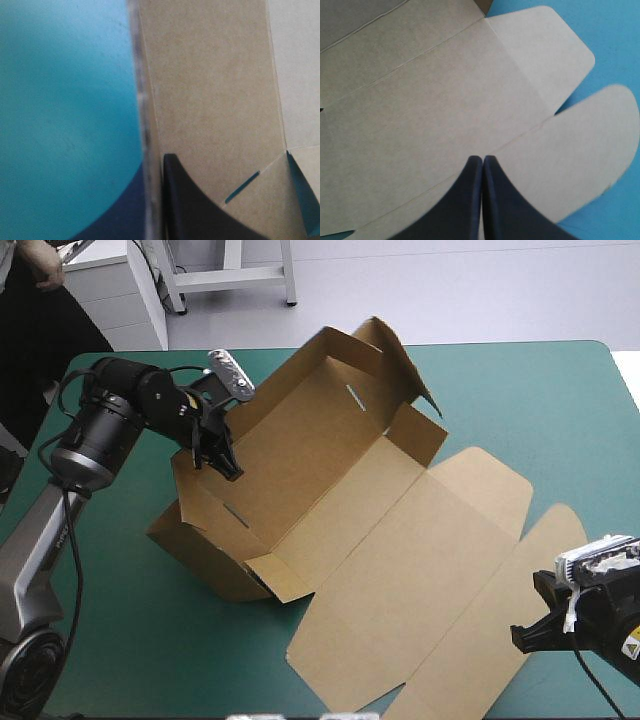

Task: Fold the box

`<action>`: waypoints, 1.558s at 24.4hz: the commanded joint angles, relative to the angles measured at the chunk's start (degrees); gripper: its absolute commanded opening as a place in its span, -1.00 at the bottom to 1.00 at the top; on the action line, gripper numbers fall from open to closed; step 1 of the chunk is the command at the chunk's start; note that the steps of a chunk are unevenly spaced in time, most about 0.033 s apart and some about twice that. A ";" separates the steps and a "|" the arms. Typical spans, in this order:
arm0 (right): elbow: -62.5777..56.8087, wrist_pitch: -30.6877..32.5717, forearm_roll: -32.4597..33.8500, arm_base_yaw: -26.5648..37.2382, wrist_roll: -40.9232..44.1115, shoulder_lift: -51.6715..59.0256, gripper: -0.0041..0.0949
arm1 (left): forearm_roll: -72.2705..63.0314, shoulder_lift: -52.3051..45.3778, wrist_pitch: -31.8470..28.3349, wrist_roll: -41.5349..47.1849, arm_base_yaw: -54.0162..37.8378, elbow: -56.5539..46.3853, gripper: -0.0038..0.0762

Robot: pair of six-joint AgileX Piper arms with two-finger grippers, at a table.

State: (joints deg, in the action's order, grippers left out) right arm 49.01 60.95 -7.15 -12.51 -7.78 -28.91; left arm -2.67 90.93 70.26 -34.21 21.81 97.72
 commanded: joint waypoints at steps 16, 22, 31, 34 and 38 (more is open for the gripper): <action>4.05 -3.72 0.45 0.24 2.27 -0.42 -0.95 | 31.31 -1.24 -27.15 0.59 25.70 -6.75 -0.92; 5.52 -3.72 1.80 0.24 4.89 -0.42 -0.95 | 56.03 -3.42 -35.96 15.83 30.04 -17.71 -0.92; 5.52 -3.35 1.92 0.24 5.70 -0.42 -0.95 | 70.79 -6.80 -41.91 27.62 30.64 -28.15 -0.92; 5.52 -3.15 1.92 0.24 6.07 -0.42 -0.95 | 70.79 -6.80 -41.91 30.15 30.64 -29.31 -0.92; 5.52 -3.26 1.92 0.24 6.07 -0.42 -0.95 | 70.65 -6.80 -41.51 31.59 30.64 -29.28 -0.92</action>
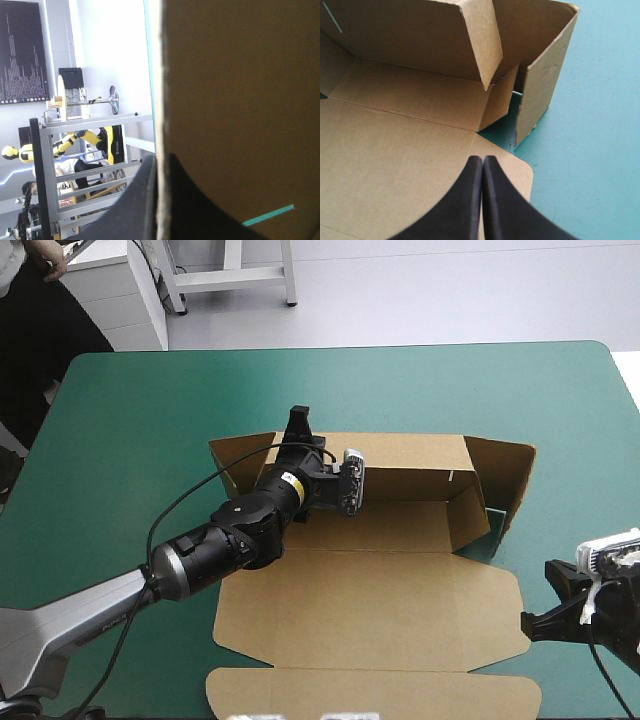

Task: Fold the box

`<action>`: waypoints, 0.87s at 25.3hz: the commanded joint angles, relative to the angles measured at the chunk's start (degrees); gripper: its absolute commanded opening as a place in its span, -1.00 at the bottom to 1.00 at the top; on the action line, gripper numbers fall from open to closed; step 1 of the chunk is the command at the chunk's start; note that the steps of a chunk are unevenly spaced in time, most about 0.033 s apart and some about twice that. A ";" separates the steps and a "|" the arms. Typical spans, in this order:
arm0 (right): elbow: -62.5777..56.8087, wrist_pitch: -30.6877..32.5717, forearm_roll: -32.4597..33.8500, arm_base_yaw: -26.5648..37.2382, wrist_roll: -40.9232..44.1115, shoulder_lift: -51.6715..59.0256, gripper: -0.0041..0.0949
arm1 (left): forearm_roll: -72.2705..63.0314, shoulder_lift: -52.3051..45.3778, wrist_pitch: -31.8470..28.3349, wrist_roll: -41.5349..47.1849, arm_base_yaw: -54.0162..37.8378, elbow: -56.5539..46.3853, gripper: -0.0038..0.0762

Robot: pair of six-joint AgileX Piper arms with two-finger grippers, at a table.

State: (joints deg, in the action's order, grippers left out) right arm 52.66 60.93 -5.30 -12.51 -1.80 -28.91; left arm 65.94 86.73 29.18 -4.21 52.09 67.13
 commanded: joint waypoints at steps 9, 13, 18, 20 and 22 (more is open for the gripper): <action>2.27 -3.11 0.07 0.24 0.09 -1.44 -0.45 | 1.74 -2.60 0.91 3.53 0.36 1.31 -0.92; 7.46 -2.91 1.02 0.24 1.02 -4.64 0.41 | 2.09 -2.60 2.43 3.53 0.36 1.31 -0.92; 18.19 -2.14 6.83 0.24 2.46 -11.87 0.55 | 2.09 -2.60 2.80 4.52 0.36 1.31 -0.92; 24.36 -1.53 7.90 0.24 2.46 -16.72 0.55 | 1.98 -2.60 2.80 4.59 0.36 1.31 -0.92; 29.95 -1.44 9.32 0.24 3.34 -22.32 0.55 | 1.90 -2.60 3.16 4.59 0.36 1.31 -0.92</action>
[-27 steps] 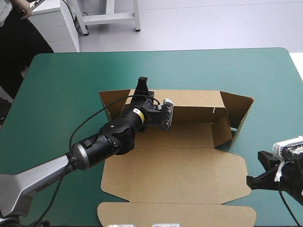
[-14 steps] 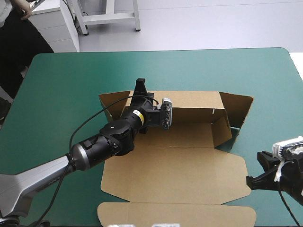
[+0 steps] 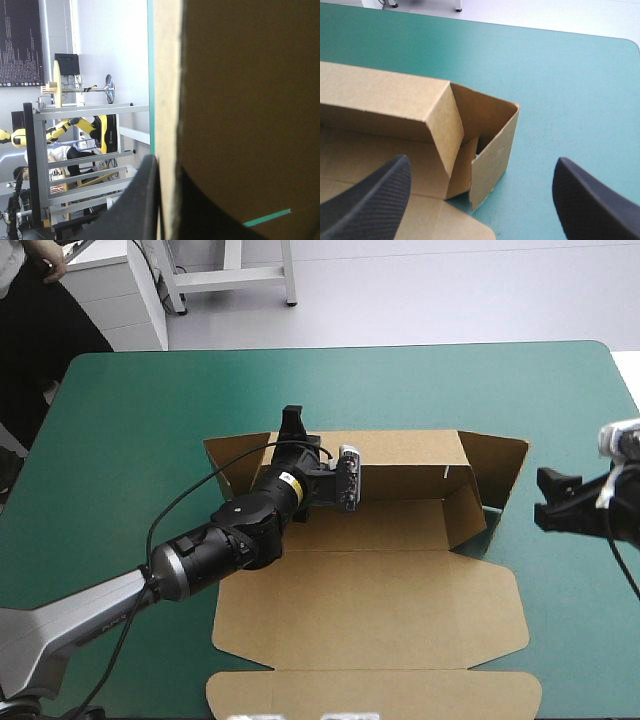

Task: Fold the box

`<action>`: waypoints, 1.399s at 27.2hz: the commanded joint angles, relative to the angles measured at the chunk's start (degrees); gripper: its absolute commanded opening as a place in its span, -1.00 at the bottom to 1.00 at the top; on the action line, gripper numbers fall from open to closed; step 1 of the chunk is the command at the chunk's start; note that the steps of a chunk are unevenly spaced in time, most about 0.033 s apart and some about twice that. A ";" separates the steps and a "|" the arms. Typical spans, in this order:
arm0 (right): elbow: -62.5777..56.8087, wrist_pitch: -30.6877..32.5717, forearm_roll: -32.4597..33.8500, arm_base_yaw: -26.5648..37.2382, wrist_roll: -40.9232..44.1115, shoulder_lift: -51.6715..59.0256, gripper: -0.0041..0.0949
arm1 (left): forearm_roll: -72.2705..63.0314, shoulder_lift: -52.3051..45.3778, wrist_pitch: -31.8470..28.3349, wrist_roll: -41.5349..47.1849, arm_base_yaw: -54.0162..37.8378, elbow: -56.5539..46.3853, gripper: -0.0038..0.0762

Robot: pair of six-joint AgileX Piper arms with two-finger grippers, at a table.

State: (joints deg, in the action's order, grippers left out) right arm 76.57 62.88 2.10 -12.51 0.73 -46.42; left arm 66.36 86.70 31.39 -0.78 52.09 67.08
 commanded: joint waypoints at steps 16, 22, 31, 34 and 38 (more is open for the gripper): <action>33.65 1.87 -7.32 6.67 0.08 -43.34 0.55 | 1.34 -2.57 2.70 2.85 0.36 1.35 -0.92; 35.12 7.80 -14.41 11.75 -2.71 -51.65 0.55 | 1.34 -2.57 1.91 2.85 0.36 1.35 -0.92; 33.54 8.97 -14.41 12.21 -4.65 -55.58 0.55 | 1.77 -2.57 1.95 2.85 0.36 1.35 -0.92; 32.05 9.09 -14.28 12.21 -5.20 -54.76 0.55 | 1.77 -2.57 1.95 2.85 0.36 1.35 -0.92; 28.30 9.09 -14.17 12.21 -6.11 -52.51 0.55 | 1.77 -2.57 2.07 2.85 0.36 1.35 -0.92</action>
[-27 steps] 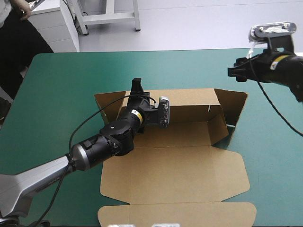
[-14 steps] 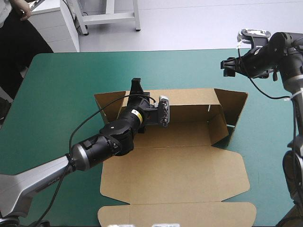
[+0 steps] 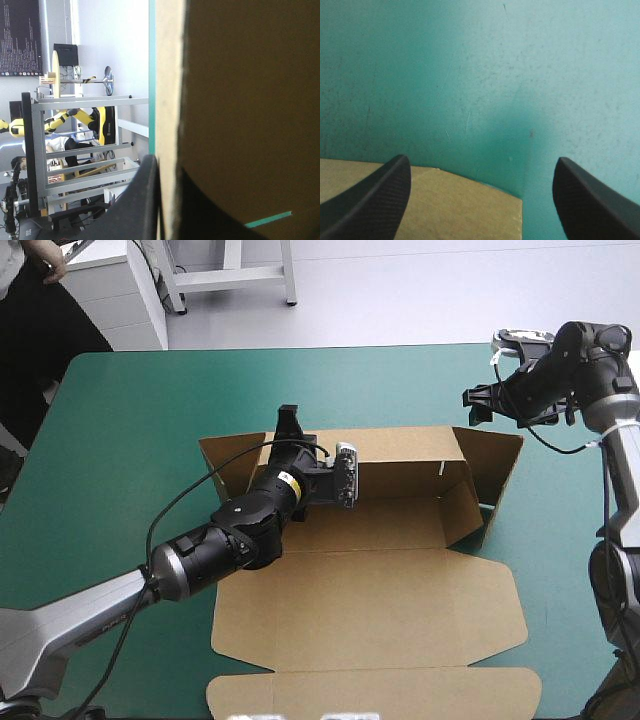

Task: Fold the box

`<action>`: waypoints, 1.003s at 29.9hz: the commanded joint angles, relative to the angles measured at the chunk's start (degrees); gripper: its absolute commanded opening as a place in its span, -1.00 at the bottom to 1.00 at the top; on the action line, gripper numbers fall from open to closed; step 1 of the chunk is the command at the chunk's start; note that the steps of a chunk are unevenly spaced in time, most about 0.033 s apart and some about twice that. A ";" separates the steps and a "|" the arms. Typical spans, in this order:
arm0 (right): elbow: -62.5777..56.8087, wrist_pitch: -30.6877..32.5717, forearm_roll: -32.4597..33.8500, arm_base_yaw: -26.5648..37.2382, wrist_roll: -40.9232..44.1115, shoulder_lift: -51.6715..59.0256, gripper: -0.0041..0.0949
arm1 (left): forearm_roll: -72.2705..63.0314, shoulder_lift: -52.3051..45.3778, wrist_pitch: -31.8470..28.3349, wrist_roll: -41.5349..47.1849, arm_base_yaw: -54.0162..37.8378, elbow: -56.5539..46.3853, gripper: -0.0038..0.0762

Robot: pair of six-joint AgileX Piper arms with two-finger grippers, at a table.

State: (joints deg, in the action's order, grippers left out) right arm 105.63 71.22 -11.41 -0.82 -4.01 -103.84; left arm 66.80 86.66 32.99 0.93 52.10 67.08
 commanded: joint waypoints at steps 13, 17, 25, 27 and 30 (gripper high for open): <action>-19.84 -4.55 -1.61 0.72 -5.48 17.97 0.55 | 1.33 -2.53 1.32 1.14 0.23 1.35 -0.92; -24.91 -8.08 -3.02 2.01 -7.27 22.02 0.55 | 1.33 -2.53 1.65 1.14 0.16 1.35 -0.92; -27.33 -7.20 -11.59 4.49 -13.61 23.16 0.53 | 1.33 -2.53 3.04 1.40 0.10 1.35 -0.92; -30.21 -11.08 -15.69 4.49 -16.29 24.89 0.53 | 1.33 -2.53 3.60 1.40 0.10 1.35 -0.92; -36.24 -16.90 -19.59 4.49 -20.42 28.32 0.51 | 1.33 -2.53 4.03 1.40 0.10 1.35 -0.92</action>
State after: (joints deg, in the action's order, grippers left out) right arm 72.52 60.44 -25.63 3.36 -20.04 -80.24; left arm 67.03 86.66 35.59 0.94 52.10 66.96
